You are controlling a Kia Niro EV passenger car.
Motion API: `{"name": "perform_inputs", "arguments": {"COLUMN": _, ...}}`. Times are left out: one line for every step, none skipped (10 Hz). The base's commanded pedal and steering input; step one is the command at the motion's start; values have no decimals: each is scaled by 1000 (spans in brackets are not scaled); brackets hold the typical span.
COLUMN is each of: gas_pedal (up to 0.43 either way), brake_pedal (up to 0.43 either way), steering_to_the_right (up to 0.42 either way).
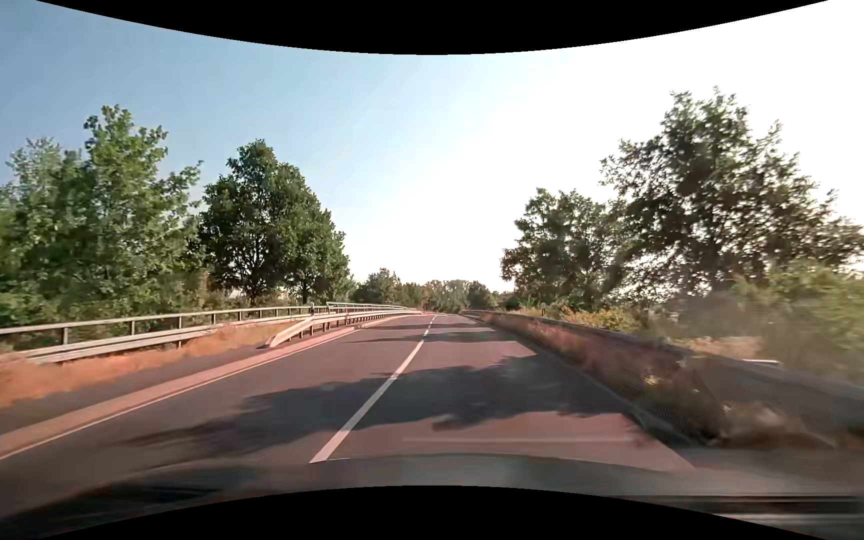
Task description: Follow the waypoints while adhering to traffic rules and regulations
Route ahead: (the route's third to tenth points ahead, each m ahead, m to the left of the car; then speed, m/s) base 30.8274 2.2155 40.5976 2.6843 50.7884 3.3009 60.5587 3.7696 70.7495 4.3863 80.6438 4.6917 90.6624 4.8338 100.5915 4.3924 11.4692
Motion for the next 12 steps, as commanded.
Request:
{"name": "perform_inputs", "arguments": {"gas_pedal": 260, "brake_pedal": 0, "steering_to_the_right": -9}}
{"name": "perform_inputs", "arguments": {"gas_pedal": 260, "brake_pedal": 0, "steering_to_the_right": -11}}
{"name": "perform_inputs", "arguments": {"gas_pedal": 260, "brake_pedal": 0, "steering_to_the_right": -12}}
{"name": "perform_inputs", "arguments": {"gas_pedal": 260, "brake_pedal": 0, "steering_to_the_right": -12}}
{"name": "perform_inputs", "arguments": {"gas_pedal": 260, "brake_pedal": 0, "steering_to_the_right": -12}}
{"name": "perform_inputs", "arguments": {"gas_pedal": 260, "brake_pedal": 0, "steering_to_the_right": -12}}
{"name": "perform_inputs", "arguments": {"gas_pedal": 260, "brake_pedal": 0, "steering_to_the_right": -12}}
{"name": "perform_inputs", "arguments": {"gas_pedal": 260, "brake_pedal": 0, "steering_to_the_right": -11}}
{"name": "perform_inputs", "arguments": {"gas_pedal": 260, "brake_pedal": 0, "steering_to_the_right": -11}}
{"name": "perform_inputs", "arguments": {"gas_pedal": 260, "brake_pedal": 0, "steering_to_the_right": -11}}
{"name": "perform_inputs", "arguments": {"gas_pedal": 260, "brake_pedal": 0, "steering_to_the_right": -11}}
{"name": "perform_inputs", "arguments": {"gas_pedal": 260, "brake_pedal": 0, "steering_to_the_right": -11}}
